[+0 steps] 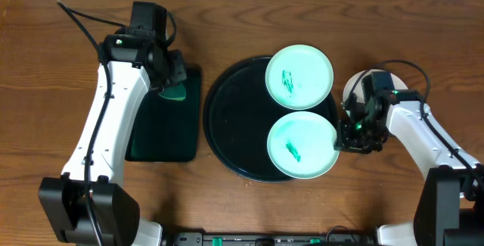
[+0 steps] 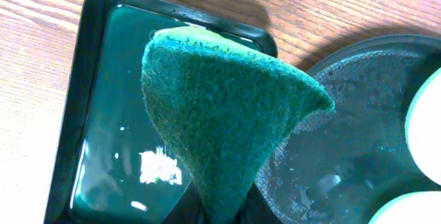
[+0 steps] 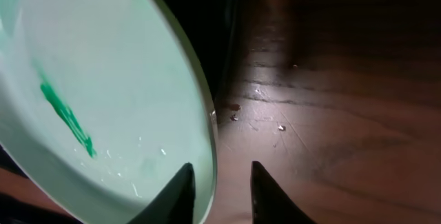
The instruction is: Clean dirty plates on tray and stack at the side
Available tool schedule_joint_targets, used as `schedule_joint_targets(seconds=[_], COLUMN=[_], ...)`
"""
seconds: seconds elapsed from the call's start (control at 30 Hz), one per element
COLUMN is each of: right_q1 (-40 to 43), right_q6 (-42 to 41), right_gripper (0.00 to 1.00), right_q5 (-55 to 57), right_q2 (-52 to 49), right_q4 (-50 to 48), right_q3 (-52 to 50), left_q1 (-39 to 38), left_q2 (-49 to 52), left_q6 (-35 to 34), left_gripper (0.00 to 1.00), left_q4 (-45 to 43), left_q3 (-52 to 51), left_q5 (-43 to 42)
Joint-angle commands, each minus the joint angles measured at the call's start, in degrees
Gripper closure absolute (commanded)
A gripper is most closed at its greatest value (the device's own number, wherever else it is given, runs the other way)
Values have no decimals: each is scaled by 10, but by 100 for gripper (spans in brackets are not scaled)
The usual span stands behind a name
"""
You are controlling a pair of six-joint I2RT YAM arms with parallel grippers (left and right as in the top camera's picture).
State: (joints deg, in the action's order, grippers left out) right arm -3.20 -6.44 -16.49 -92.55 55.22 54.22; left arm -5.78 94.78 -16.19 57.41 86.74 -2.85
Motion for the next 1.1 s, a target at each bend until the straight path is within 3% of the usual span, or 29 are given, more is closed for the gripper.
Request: schedule_joint_targets(seconds=[0.0,0.23,0.33,0.67,1.07], right_q1=[-4,-52,-97,-176,-246], right_q6=[3,0,-31,-188,-355], right_gripper=[83,86,99,99,99], right_q5=[-20,-20,-18,-22,64], right_q2=[-1,-1,-1,-1,-52], right_q4=[-15,-40,-52,-166,-301], right_q3=[-2,-15,-19,-16,-15], left_q1=[2,2,2,2,-2], left_q2=[-3,-3,-3,-3,-3], left_q6=[11,11,11,10,-7], left_gripper=[93,93,93,93,93], left_q4=[0,3,4,4,5], left_q3=[-3,-3,-3,-3,-3], left_q5=[5,5,5,2,-56])
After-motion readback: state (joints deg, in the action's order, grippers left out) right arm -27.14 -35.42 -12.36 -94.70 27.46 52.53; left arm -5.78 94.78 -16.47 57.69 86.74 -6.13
